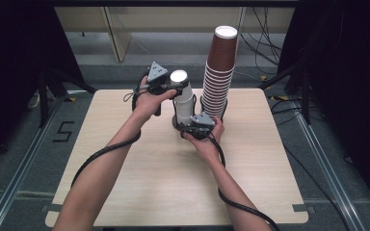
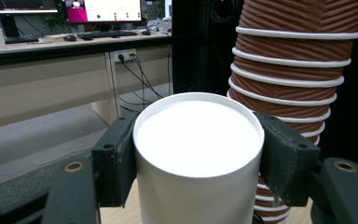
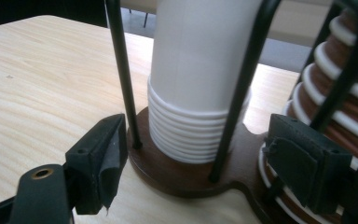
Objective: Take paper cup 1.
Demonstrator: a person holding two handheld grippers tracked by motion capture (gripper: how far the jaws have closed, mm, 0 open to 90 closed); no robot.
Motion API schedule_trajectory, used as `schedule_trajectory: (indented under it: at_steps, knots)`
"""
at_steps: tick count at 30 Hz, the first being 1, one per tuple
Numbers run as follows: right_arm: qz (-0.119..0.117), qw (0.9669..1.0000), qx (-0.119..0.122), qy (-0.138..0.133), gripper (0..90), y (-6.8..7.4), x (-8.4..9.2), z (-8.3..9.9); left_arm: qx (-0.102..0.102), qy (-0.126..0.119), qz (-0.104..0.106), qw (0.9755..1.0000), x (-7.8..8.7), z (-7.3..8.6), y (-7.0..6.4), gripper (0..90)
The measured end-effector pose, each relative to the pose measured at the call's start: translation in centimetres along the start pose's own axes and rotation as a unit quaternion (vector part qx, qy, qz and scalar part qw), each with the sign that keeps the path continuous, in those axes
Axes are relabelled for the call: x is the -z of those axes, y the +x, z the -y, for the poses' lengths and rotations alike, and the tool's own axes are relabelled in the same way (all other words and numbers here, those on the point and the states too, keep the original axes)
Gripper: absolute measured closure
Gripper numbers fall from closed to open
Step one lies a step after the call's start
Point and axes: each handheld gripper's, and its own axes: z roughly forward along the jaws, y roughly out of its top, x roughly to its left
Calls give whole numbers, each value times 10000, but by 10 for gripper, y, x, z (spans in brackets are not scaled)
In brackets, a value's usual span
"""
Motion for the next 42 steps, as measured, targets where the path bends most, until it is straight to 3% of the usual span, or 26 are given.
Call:
schedule_trajectory:
  at_steps: [2,5,10,13,16,17,20,21,26,28,29,30,32,33,35,37,39,40,42]
  knots:
    - [61,9999,56,-74,219,-4,3,0,-1,-1,-21,10000,4,0,0,345]
    - [-21,10000,-82,37,220,-6,10,-2,-11,-14,-48,10000,10,0,0,344]
    - [-54,9999,-89,-50,220,-9,20,-5,-10,-41,-64,10000,19,-1,0,345]
    - [-85,9999,88,-103,220,-11,23,-6,-19,-62,-56,10000,25,-2,-1,345]
    - [-64,9999,-45,-97,219,-9,26,-6,-16,-77,-57,10000,30,-2,-3,344]
    - [-32,9999,60,-108,219,-11,28,-7,-26,-79,-59,9999,31,-2,-3,345]
    - [-47,9999,-13,-109,219,-11,30,-6,-13,-100,-61,9999,37,-1,-4,345]
    - [-79,9998,124,-125,219,-13,32,-6,1,-103,-64,9999,38,0,-4,345]
    - [-8,9999,-75,-124,220,-16,40,-5,-12,-83,-58,9999,45,3,-4,345]
    - [-25,9999,-52,-141,220,-19,42,-5,-13,-80,-59,9999,48,4,-5,345]
    - [-45,9997,107,-226,220,-23,43,-5,-15,-78,-61,9999,49,5,-5,345]
    - [22,9999,-112,-109,220,-21,47,-4,-29,-76,-74,9999,50,5,-6,344]
    - [-20,9998,-75,-158,220,-24,50,-3,-35,-67,-75,9999,53,7,-6,345]
    - [27,9997,79,-210,220,-26,50,-3,-37,-72,-74,9999,54,8,-7,344]
    - [43,9998,-124,-143,220,-26,54,-1,-26,-81,-77,9999,57,9,-8,345]
    - [39,9998,34,-210,220,-30,55,0,-31,-78,-76,9999,60,10,-8,345]
    - [65,9997,-174,-171,220,-29,58,1,-59,-70,-74,9999,63,11,-9,345]
    - [29,9996,2,-266,220,-32,58,1,-48,-68,-78,9999,64,12,-9,345]
    - [40,9995,-249,-191,220,-30,61,2,-55,-60,-75,9999,66,13,-9,345]
